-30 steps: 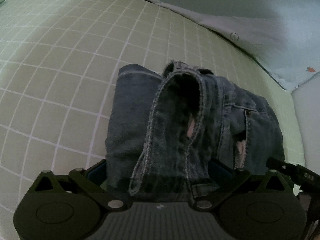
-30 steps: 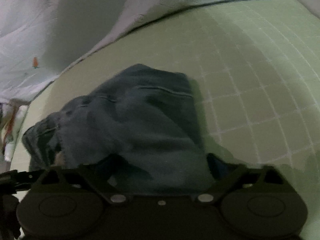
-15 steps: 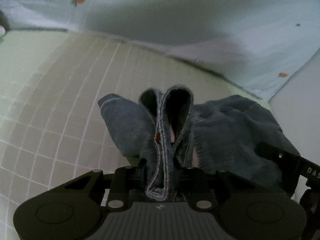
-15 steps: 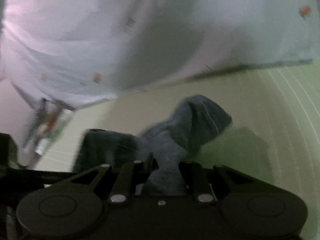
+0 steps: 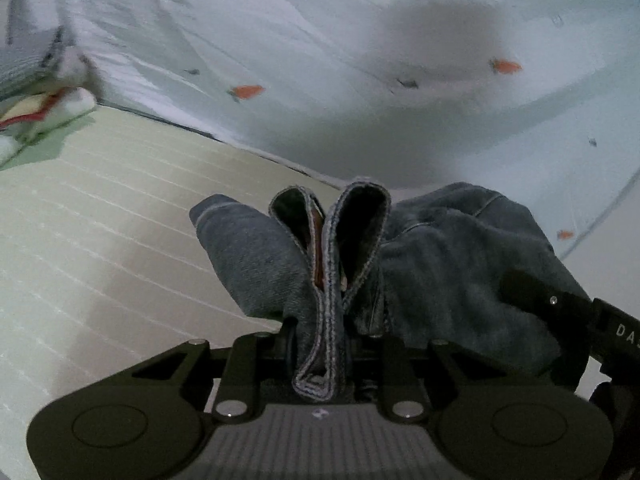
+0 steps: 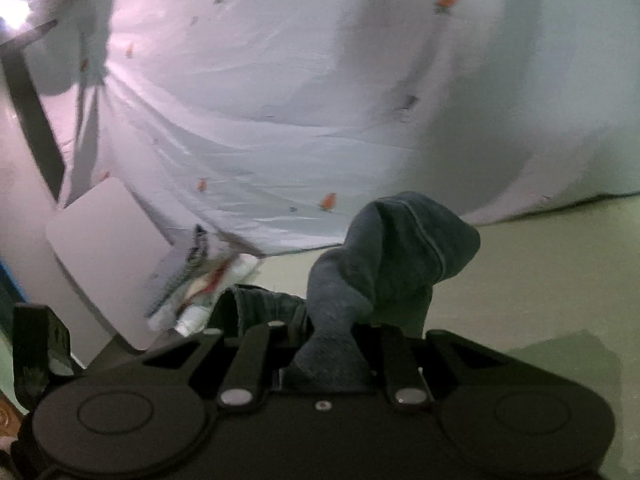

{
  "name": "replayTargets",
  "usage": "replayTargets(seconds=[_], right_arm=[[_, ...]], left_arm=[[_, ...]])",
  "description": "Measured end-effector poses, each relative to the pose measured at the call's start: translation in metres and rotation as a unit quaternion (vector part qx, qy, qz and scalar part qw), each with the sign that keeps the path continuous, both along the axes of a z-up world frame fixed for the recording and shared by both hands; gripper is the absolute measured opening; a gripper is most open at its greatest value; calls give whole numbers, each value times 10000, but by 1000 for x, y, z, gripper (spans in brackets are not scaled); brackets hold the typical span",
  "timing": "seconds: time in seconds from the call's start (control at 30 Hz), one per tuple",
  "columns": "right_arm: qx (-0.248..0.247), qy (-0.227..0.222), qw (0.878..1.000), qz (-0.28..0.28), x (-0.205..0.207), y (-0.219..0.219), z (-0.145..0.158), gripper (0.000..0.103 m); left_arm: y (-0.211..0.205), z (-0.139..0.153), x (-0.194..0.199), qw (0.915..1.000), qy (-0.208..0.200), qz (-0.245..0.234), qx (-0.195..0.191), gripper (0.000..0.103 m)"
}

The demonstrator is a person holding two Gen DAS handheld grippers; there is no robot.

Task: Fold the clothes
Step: 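Grasp the folded jeans with both grippers and lift them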

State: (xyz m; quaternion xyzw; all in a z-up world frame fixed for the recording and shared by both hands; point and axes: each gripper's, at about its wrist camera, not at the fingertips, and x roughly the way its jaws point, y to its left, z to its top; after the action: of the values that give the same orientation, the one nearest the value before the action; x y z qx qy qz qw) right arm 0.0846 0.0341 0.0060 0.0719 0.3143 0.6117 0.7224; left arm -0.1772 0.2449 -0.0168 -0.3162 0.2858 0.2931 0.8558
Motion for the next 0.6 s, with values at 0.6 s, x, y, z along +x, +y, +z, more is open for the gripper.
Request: replayTargets(seconds=[0.6], right_arm=[[1189, -613, 9883, 739, -194, 308, 86, 15]], left_arm=[[282, 108, -220, 9833, -949, 1143, 1052, 22]])
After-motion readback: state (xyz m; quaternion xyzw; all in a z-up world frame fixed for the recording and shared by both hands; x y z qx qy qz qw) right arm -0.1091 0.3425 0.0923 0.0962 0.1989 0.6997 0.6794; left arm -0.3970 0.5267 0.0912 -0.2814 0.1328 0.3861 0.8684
